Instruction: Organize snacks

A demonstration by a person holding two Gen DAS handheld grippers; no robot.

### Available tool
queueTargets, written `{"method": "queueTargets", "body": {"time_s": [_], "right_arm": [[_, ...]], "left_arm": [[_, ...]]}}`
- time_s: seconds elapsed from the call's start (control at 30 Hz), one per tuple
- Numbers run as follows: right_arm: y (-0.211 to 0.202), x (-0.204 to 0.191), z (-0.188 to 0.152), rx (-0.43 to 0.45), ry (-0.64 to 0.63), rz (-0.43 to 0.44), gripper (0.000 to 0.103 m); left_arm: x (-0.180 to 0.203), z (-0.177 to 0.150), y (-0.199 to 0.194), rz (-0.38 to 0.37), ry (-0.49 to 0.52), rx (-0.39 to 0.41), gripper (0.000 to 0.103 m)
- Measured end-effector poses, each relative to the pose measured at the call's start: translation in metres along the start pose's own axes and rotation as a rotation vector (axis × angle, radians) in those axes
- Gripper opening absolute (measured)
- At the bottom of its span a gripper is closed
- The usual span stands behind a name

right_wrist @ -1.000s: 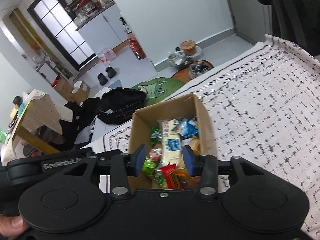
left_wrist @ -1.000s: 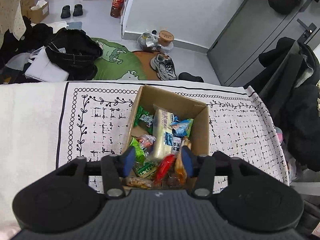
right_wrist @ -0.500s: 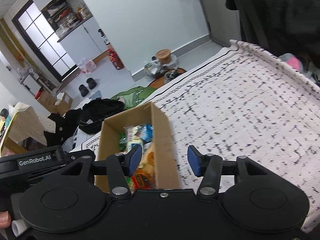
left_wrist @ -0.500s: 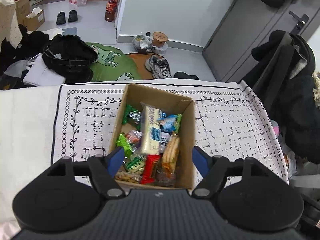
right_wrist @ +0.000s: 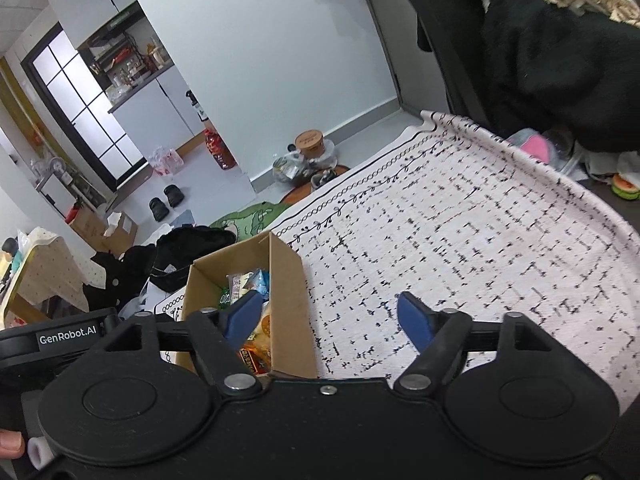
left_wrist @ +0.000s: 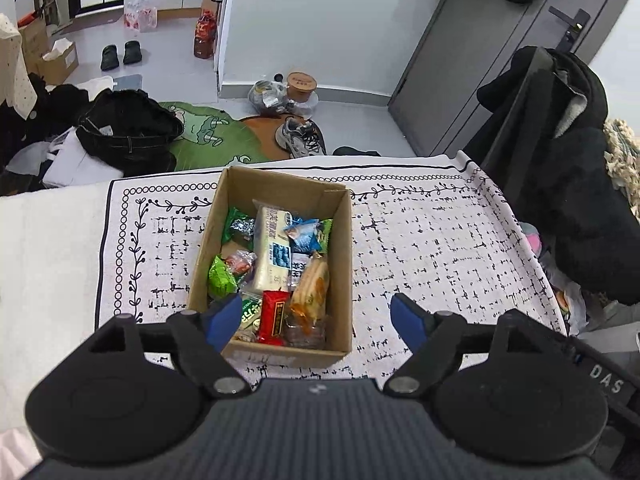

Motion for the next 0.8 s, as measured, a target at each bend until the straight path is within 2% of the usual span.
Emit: {"method": "queueTargets", "body": {"time_s": [0.2,0.37,0.8], "right_arm": [[-0.020,0.013,-0.002,0.042,-0.020,-0.004,0.092],[-0.033,0.025,-0.006,0.069,-0.029,-0.025,0.098],[-0.064,0.033,-0.023,0.122,-0.115,-0.052,0.103]], "left_arm": [[0.018,-0.009,-0.011,0.004,0.051,0.031,0.095],[0.032,-0.019,-0.018,0.008,0.103,0.048,0.103],[0.045,-0.047,-0.044,0.025,0.201,0.085,0.103]]}}
Point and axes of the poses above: each gripper's, at about its wrist camera, not at the fingertips, and y roughly the way its jaws point, x to its right, z to its top, the point moved 2 cm from there along y, roughly the way its jaws point, and after that the axes turned 12 degrees about -z, right-handed, at the moved point
